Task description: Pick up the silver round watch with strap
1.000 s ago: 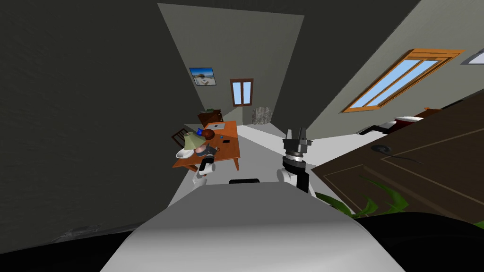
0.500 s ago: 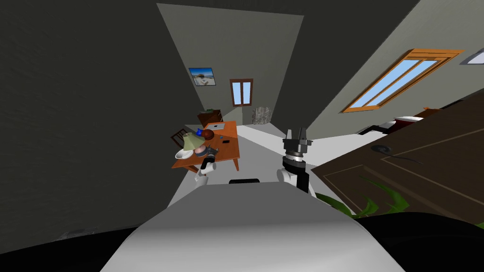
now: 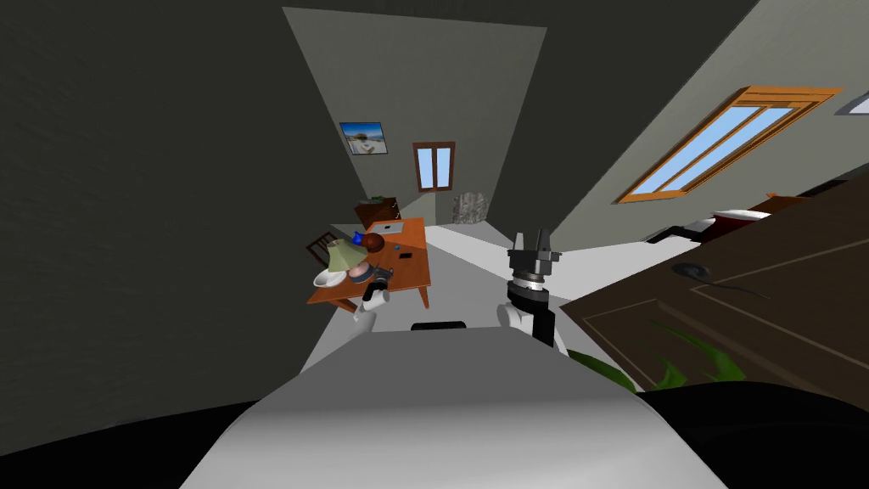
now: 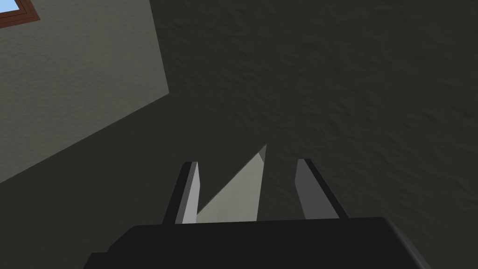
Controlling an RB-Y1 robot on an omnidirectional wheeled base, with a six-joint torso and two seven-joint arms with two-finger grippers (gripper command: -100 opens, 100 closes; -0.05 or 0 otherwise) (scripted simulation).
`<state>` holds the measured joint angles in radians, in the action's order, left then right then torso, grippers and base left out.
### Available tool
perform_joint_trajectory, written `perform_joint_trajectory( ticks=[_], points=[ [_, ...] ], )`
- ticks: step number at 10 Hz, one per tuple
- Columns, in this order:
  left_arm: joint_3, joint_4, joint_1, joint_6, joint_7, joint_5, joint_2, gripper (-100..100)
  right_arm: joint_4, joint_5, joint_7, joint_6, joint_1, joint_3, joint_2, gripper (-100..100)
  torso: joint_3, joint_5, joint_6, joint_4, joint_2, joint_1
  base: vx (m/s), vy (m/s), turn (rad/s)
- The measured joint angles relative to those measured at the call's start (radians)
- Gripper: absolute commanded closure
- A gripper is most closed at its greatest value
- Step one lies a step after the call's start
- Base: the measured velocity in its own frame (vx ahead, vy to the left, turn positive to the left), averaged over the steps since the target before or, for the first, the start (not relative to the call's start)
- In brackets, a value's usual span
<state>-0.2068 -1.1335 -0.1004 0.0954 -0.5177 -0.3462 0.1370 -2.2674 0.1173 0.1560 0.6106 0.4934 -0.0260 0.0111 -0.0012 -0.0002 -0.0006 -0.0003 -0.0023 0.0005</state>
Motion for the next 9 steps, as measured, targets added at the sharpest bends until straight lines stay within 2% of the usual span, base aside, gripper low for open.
perform_joint_trajectory(
  ticks=[2,4,7,9],
  points=[
    [-0.018,0.064,-0.034,-0.018,-0.019,-0.015,-0.005,-100,0.0,0.0,0.0,0.0,0.0,0.0,0.0,0,0.0,0.0,0.0,0.0,0.0,0.0,0.037,0.004,0.018],
    [-0.026,0.097,-0.043,-0.031,-0.029,-0.021,-0.01,-100,0.0,0.0,0.0,0.0,0.0,0.0,0.0,0,0.0,0.0,0.0,0.0,0.001,0.0,0.023,0.008,0.009],
    [-0.052,0.171,-0.088,-0.055,-0.061,-0.044,-0.014,-100,0.0,0.0,0.0,0.0,0.0,0.0,0.0,0,0.0,0.0,0.0,0.0,-0.001,0.001,0.04,0.014,0.024],
    [-0.064,0.204,-0.1,-0.067,-0.069,-0.047,-0.021,-100,0.0,0.0,0.0,0.0,0.0,0.0,0.0,0,0.001,0.0,0.0,0.0,0.001,0.0,0.022,0.003,0.016]
  ],
)
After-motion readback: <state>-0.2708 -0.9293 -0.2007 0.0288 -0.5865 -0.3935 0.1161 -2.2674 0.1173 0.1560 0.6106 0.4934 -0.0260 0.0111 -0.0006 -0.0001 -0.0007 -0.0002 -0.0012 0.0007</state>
